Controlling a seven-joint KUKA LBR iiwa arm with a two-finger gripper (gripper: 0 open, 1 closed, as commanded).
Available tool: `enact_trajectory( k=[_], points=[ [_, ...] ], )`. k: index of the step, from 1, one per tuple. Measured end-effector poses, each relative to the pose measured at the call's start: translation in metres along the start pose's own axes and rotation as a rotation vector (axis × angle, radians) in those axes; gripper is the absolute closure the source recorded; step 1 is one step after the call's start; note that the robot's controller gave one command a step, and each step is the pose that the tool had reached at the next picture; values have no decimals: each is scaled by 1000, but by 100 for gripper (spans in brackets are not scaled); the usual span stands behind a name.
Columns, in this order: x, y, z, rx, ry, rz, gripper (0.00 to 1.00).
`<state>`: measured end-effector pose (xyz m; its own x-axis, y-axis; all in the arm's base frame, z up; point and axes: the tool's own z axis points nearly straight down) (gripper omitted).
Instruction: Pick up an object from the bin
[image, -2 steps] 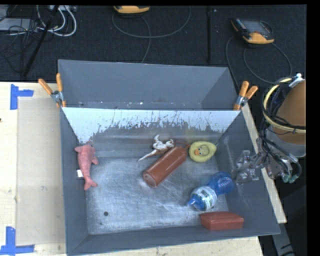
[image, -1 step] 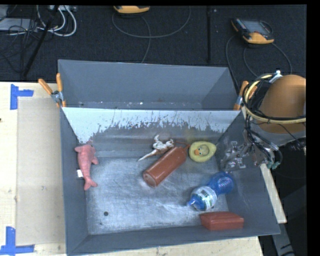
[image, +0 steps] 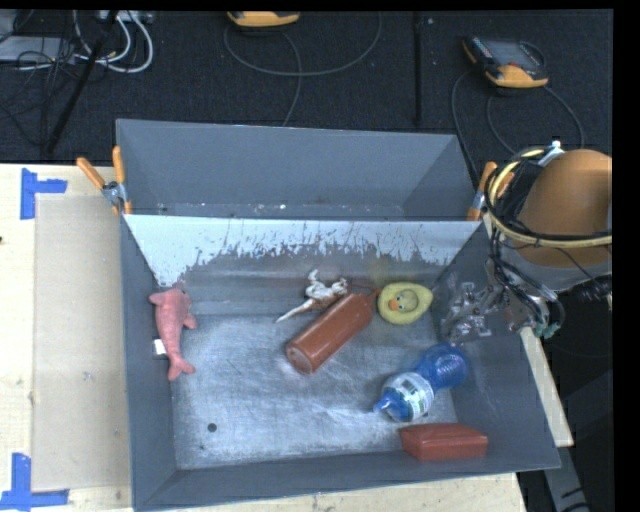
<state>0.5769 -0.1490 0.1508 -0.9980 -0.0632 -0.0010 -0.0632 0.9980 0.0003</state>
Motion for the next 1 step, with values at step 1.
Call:
enact_trajectory(
  k=[1],
  points=[
    [-10, 1, 13, 1, -2, -9, 100]
  ],
)
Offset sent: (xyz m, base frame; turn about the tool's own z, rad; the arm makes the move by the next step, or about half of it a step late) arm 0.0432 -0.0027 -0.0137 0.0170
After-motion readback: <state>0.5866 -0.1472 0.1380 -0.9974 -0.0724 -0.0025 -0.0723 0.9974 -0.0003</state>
